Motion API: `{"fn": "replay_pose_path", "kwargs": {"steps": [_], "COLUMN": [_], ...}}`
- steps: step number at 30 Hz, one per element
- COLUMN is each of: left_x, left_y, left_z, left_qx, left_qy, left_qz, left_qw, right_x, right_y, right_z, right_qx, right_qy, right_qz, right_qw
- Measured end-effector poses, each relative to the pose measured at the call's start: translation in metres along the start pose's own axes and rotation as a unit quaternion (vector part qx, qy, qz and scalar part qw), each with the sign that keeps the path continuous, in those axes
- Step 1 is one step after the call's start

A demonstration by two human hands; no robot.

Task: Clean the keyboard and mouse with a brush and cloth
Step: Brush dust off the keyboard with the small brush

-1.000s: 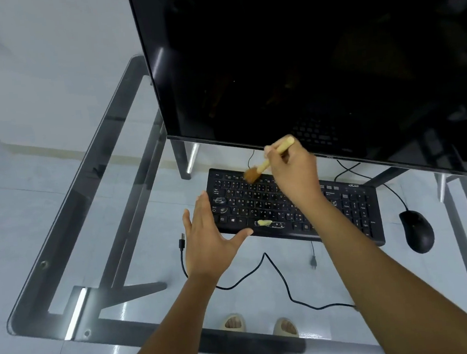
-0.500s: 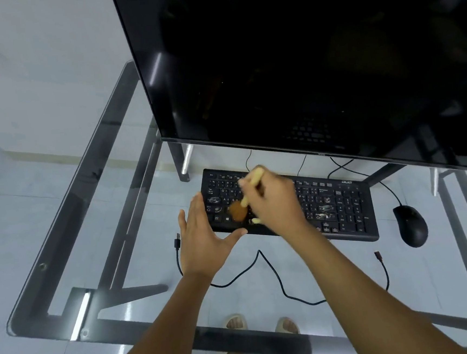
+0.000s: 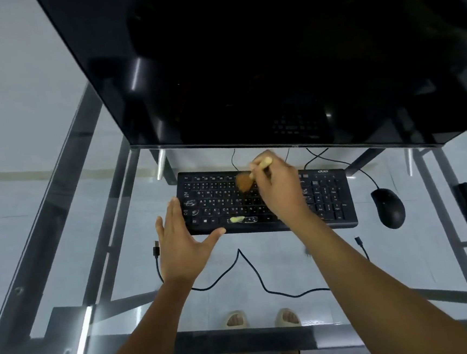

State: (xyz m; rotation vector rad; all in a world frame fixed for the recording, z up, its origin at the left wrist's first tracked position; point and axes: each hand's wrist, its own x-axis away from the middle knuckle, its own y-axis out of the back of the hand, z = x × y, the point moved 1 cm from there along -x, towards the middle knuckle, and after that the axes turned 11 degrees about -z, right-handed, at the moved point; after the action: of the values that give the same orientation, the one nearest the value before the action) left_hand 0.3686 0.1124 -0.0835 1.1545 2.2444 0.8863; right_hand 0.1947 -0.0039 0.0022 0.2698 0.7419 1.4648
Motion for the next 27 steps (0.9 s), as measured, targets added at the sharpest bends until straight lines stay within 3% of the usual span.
{"fn": "replay_pose_path", "kwargs": {"steps": [2,4,6,9,13,15,17,19,21,24,27], "left_x": [0.000,0.000,0.000,0.002,0.001,0.000,0.000,0.001,0.000,-0.001,-0.001], "left_y": [0.000,0.000,0.001,0.001,0.003,0.002,0.000,-0.001,-0.002,-0.003,-0.005], "left_z": [-0.002,-0.004,-0.004,-0.004,-0.006,-0.006,-0.006,-0.006,-0.003,-0.002,-0.002], "left_qx": [0.005,0.010,0.015,0.013,0.009,0.004,0.001,-0.008,-0.015,-0.016,-0.014], "left_qy": [-0.011,-0.012,0.001,0.004,0.011,-0.002,-0.011,-0.014,-0.015,-0.016,-0.014], "left_qz": [-0.004,-0.007,-0.002,0.006,0.001,-0.001,0.000,-0.003,-0.004,0.000,0.004], "left_qw": [1.000,1.000,1.000,1.000,1.000,1.000,1.000,1.000,1.000,1.000,1.000], "right_x": [-0.002,-0.003,-0.003,-0.011,-0.011,-0.011,-0.013,-0.014,-0.011,-0.013,-0.013], "right_y": [0.007,0.009,0.011,0.022,0.023,0.028,0.037,0.041,0.041,0.048,0.051], "right_z": [-0.010,-0.010,-0.011,-0.013,-0.012,-0.016,-0.022,-0.025,-0.028,-0.030,-0.033], "right_qx": [-0.044,-0.050,-0.013,-0.027,-0.003,0.034,-0.002,-0.029,0.007,0.034,-0.025], "right_qy": [-0.038,-0.077,-0.053,-0.040,-0.063,-0.023,-0.031,-0.080,-0.075,-0.061,-0.122], "right_qz": [-0.058,0.011,0.050,-0.032,0.120,0.042,-0.017,0.044,0.093,-0.001,0.047], "right_qw": [0.997,0.996,0.997,0.998,0.991,0.998,0.999,0.995,0.993,0.998,0.991]}}
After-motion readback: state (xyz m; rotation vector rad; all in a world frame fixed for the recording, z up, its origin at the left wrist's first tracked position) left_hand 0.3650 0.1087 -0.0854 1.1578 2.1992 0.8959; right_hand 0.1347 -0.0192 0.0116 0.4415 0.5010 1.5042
